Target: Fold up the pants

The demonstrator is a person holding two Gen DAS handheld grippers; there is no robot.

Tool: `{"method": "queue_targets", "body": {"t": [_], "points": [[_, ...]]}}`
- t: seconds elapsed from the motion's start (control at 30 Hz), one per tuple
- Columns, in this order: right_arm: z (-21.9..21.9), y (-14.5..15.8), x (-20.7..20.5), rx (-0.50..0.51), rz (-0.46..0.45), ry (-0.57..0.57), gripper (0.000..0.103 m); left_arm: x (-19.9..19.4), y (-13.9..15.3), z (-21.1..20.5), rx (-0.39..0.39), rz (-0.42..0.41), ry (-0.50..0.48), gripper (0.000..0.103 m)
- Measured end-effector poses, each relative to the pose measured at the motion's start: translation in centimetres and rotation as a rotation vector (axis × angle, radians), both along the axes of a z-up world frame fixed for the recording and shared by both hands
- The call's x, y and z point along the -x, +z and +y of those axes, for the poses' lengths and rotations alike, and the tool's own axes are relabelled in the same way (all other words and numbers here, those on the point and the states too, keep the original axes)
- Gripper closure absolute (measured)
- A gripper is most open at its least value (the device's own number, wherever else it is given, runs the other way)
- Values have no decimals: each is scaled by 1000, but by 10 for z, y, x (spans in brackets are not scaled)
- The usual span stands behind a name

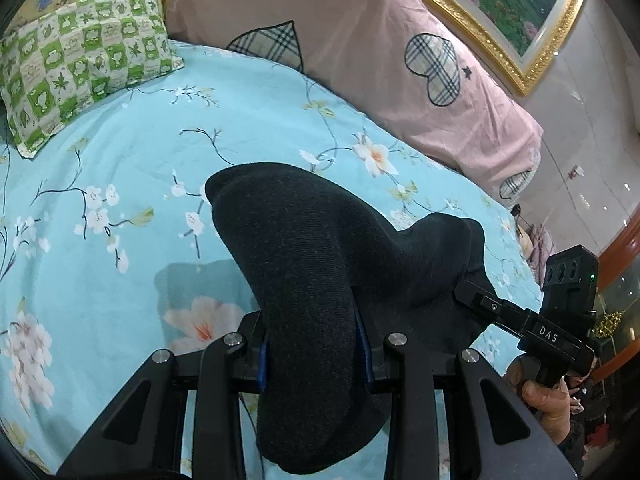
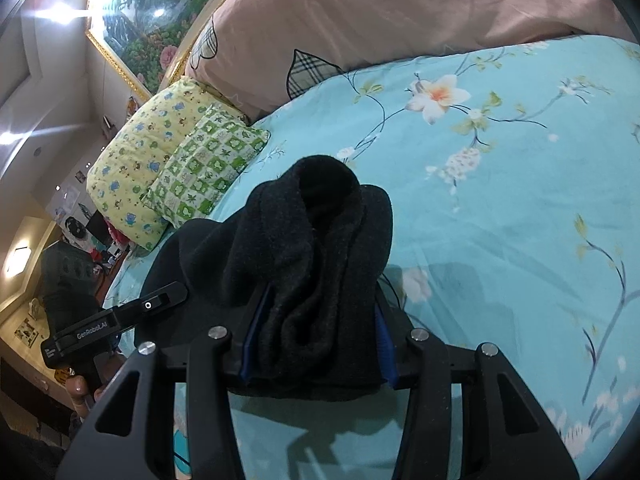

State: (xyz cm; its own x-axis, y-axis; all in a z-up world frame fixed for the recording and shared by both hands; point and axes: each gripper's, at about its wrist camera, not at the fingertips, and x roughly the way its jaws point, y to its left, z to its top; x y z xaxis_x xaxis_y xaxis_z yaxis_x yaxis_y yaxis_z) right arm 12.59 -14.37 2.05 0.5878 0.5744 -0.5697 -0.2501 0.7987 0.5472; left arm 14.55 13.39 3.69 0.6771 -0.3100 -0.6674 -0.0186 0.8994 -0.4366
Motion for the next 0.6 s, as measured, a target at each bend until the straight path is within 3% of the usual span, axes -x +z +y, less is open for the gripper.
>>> {"method": "queue_targets", "body": {"t": [0.6], "points": [[23,-11,-54,27,22,48,55,-36,-13,25,-42,20,56,70]]}}
